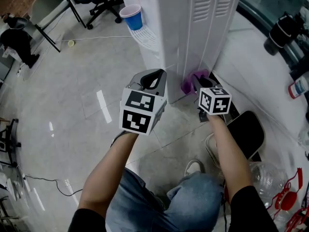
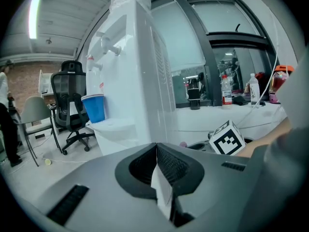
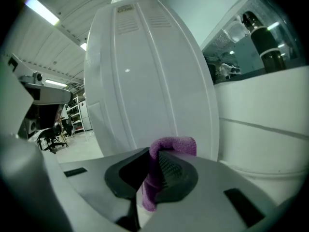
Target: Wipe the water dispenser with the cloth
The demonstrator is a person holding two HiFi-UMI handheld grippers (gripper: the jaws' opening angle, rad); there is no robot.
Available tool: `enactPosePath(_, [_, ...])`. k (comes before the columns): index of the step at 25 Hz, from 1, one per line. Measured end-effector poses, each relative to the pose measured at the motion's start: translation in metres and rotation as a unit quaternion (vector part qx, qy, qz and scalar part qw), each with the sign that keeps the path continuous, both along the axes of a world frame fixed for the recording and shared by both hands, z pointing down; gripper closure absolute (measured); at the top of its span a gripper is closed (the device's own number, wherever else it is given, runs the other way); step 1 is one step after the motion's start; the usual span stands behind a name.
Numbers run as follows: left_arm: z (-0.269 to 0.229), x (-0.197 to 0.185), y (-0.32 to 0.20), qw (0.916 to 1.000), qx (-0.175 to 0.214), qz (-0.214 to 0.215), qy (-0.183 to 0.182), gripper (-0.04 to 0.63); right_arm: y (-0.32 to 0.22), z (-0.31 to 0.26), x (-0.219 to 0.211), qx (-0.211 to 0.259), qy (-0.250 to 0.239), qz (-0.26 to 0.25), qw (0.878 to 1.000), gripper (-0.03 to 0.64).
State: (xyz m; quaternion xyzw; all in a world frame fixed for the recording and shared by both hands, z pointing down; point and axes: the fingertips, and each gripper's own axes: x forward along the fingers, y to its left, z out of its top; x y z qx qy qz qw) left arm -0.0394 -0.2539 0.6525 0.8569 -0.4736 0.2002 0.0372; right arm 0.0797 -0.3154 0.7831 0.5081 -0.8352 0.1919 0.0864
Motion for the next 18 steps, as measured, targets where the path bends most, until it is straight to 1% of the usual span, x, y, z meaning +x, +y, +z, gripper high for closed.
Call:
enactPosePath(5, [-0.028, 0.005, -0.003, 0.9998, 0.017, 0.007, -0.001, 0.569, 0.013, -0.049, -0.001, 0.036, 0.01, -0.015, 0.999, 0.584])
enactPosePath(10, [-0.071, 0.009, -0.012, 0.9991, 0.041, 0.009, 0.012, 0.569, 0.022, -0.118, 0.001, 0.084, 0.01, -0.032, 0.996, 0.584])
enactPosePath(18, [-0.13, 0.012, -0.019, 0.997, 0.072, 0.016, 0.023, 0.569, 0.033, -0.242, 0.002, 0.178, 0.012, -0.038, 0.983, 0.584])
